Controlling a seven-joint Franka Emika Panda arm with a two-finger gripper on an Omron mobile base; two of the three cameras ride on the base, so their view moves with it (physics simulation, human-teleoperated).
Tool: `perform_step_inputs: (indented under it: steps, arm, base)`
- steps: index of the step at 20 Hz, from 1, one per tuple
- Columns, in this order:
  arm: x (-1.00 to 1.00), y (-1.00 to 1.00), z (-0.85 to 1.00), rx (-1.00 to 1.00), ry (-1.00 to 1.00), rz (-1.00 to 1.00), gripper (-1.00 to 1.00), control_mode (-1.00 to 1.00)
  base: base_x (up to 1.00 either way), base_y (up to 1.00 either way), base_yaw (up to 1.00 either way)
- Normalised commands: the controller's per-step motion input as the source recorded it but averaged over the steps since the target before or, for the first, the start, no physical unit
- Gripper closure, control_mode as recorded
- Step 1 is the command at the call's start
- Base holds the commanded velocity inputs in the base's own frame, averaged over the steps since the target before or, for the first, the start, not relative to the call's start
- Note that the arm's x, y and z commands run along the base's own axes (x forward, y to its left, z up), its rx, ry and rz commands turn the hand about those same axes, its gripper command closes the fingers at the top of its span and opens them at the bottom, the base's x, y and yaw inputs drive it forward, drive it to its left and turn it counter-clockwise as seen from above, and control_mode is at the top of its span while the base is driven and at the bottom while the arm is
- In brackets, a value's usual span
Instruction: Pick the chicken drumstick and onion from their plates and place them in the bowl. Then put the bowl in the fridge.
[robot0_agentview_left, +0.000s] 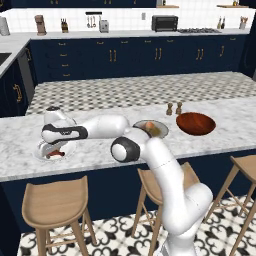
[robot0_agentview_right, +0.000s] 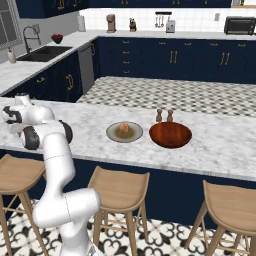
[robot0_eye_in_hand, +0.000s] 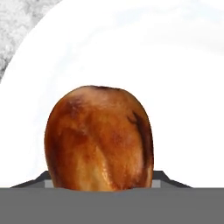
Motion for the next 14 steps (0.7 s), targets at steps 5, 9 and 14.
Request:
perform_step_inputs:
  steps: [5,9,14]
  arm:
    - [-0.92,-0.68,-0.07,0.18,-0.13,0.0,1.0,-1.0]
    - [-0.72,-0.57,0.88,0.05,-0.1,0.0,1.0,-1.0]
    - [-0.6,-0.87,0.52,0.0,0.0,-0.05,1.0,-1.0]
  base:
    - [0.0,0.0,0.0]
    - [0.0,0.0,0.0]
    - [0.0,0.0,0.0]
